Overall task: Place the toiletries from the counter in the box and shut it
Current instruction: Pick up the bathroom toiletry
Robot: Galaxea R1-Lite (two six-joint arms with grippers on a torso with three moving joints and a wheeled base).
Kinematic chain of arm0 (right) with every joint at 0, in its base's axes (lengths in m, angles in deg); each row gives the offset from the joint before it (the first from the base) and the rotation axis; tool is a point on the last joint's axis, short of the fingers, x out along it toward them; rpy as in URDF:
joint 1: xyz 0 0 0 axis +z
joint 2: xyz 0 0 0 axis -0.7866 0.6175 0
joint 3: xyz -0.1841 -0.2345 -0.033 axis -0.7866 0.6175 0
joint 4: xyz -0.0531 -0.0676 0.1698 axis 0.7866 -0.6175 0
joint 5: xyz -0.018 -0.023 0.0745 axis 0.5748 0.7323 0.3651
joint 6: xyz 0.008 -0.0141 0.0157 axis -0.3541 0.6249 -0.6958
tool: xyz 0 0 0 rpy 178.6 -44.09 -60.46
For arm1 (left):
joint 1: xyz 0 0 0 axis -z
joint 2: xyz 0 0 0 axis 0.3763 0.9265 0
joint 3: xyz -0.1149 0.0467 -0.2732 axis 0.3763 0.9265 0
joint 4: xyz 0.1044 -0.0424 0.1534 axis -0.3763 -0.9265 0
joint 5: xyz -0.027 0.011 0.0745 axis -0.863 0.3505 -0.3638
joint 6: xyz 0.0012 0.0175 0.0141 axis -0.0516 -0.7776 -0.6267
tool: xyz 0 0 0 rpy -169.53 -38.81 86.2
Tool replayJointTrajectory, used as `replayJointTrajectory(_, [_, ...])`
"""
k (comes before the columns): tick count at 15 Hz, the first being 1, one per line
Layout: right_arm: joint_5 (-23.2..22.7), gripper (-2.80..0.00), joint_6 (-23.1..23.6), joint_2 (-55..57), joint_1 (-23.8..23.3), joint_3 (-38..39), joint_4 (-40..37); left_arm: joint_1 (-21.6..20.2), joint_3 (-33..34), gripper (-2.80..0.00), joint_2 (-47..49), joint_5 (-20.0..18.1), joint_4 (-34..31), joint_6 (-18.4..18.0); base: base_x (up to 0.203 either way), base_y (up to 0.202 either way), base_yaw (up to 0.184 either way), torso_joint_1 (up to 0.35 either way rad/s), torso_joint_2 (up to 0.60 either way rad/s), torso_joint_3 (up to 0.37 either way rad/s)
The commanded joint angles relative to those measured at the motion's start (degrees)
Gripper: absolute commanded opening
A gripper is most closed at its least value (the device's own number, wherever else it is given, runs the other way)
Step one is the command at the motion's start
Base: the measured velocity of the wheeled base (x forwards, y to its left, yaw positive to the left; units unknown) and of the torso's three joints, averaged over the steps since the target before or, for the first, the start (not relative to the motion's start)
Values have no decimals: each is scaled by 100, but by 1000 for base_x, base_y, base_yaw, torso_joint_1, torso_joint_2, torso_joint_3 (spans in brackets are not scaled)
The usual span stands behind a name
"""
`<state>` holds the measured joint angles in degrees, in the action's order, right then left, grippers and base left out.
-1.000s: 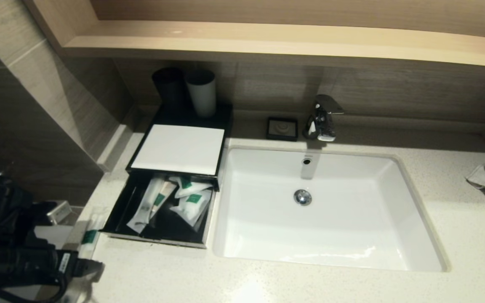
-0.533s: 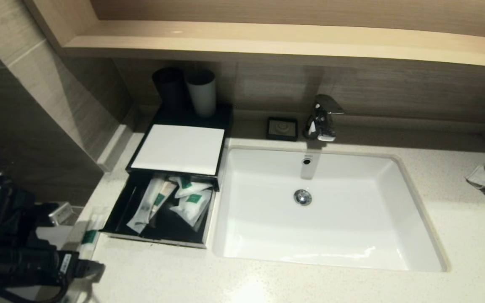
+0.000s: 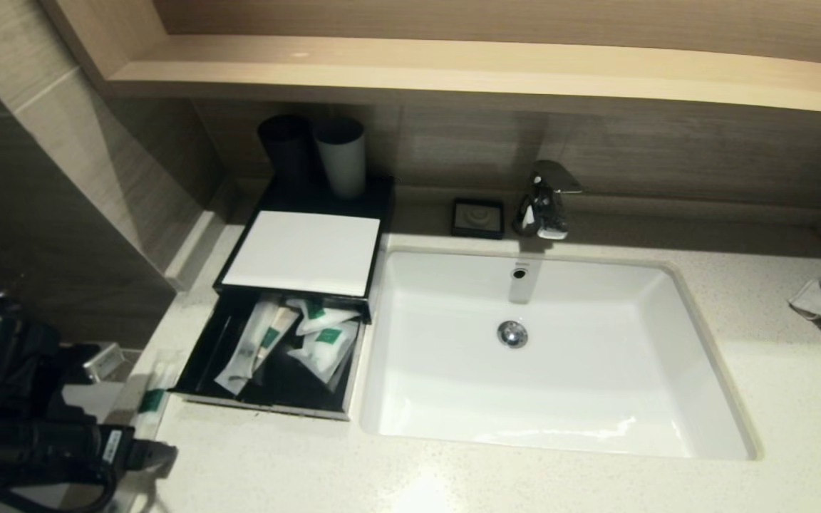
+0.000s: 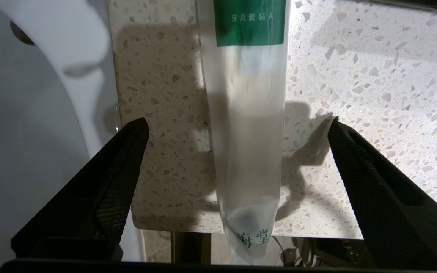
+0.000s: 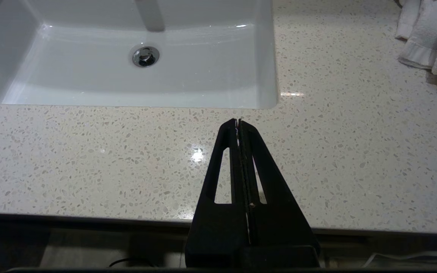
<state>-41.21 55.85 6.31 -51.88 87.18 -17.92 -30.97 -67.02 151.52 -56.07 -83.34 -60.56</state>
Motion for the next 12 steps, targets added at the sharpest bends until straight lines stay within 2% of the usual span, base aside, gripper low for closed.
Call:
replayJointTrajectory(1, [2,-280,0,0,1,0,0,-1,14,0,18,-9,49,9,0,0,0,0,0,0])
replayJointTrajectory(2, [2,-280,0,0,1,0,0,-1,14,0,20,-9,67,25,0,0,0,0,0,0])
replayJointTrajectory(3, [2,-280,0,4,1,0,0,-1,14,-280,28,-9,67,34,0,0,0,0,0,0])
replayJointTrajectory(12, [2,-280,0,0,1,0,0,-1,22,-280,-8,-17,67,34,0,0,0,0,0,0])
